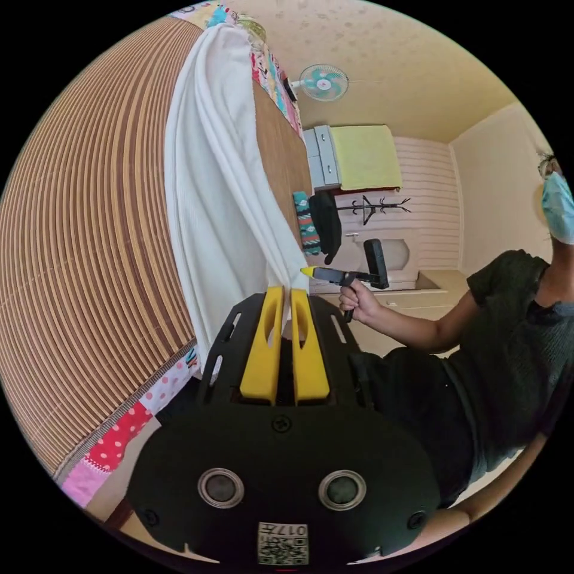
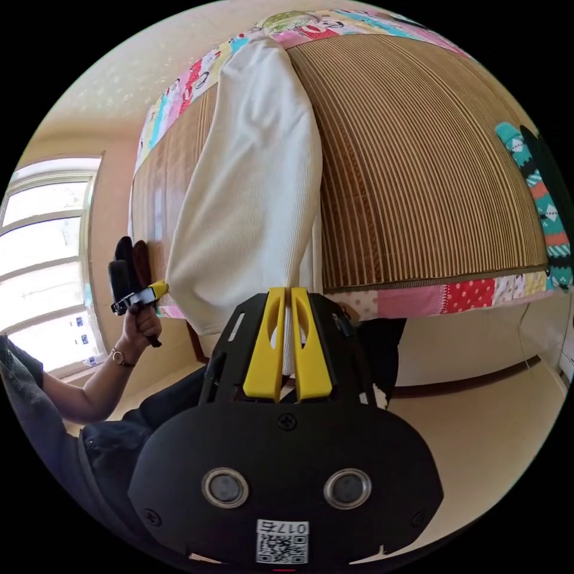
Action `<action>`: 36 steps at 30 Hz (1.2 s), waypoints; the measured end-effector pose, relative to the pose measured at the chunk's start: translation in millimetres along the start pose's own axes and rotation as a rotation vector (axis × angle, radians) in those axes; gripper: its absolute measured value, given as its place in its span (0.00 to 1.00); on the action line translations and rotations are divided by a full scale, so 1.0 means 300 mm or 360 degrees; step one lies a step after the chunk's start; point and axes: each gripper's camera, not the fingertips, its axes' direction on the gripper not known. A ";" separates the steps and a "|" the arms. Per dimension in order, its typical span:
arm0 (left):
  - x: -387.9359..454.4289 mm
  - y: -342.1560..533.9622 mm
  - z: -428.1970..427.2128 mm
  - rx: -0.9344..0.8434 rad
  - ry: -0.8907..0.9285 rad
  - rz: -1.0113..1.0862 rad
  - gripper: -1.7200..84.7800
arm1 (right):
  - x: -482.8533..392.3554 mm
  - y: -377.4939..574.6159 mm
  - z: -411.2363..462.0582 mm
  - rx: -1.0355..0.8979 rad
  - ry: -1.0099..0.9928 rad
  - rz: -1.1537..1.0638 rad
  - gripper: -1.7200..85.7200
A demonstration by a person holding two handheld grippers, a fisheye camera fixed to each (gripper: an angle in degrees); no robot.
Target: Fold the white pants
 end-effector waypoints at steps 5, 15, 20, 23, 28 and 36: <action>-0.091 0.084 -0.068 0.0056 -0.0092 -0.0253 0.03 | 0.048 0.014 0.119 -0.0051 -0.0023 -0.0009 0.04; -0.098 0.024 -0.075 0.0058 -0.0549 -0.0463 0.15 | 0.221 -0.084 0.183 -0.0016 0.0044 0.0165 0.08; -0.097 -0.104 -0.068 0.0007 -0.0605 -0.0362 0.16 | 0.347 -0.228 0.151 0.0063 -0.0017 0.0170 0.12; -0.117 -0.243 -0.082 0.0003 -0.0488 -0.0308 0.17 | 0.399 -0.365 0.151 0.0031 -0.0155 0.0097 0.15; -0.086 -0.346 -0.035 -0.0137 -0.0550 -0.0193 0.17 | 0.462 -0.460 0.203 -0.0103 -0.0203 -0.0047 0.16; -0.016 -0.182 0.125 -0.0474 -0.0550 -0.0077 0.15 | 0.526 -0.309 0.352 -0.0310 -0.0365 -0.0192 0.16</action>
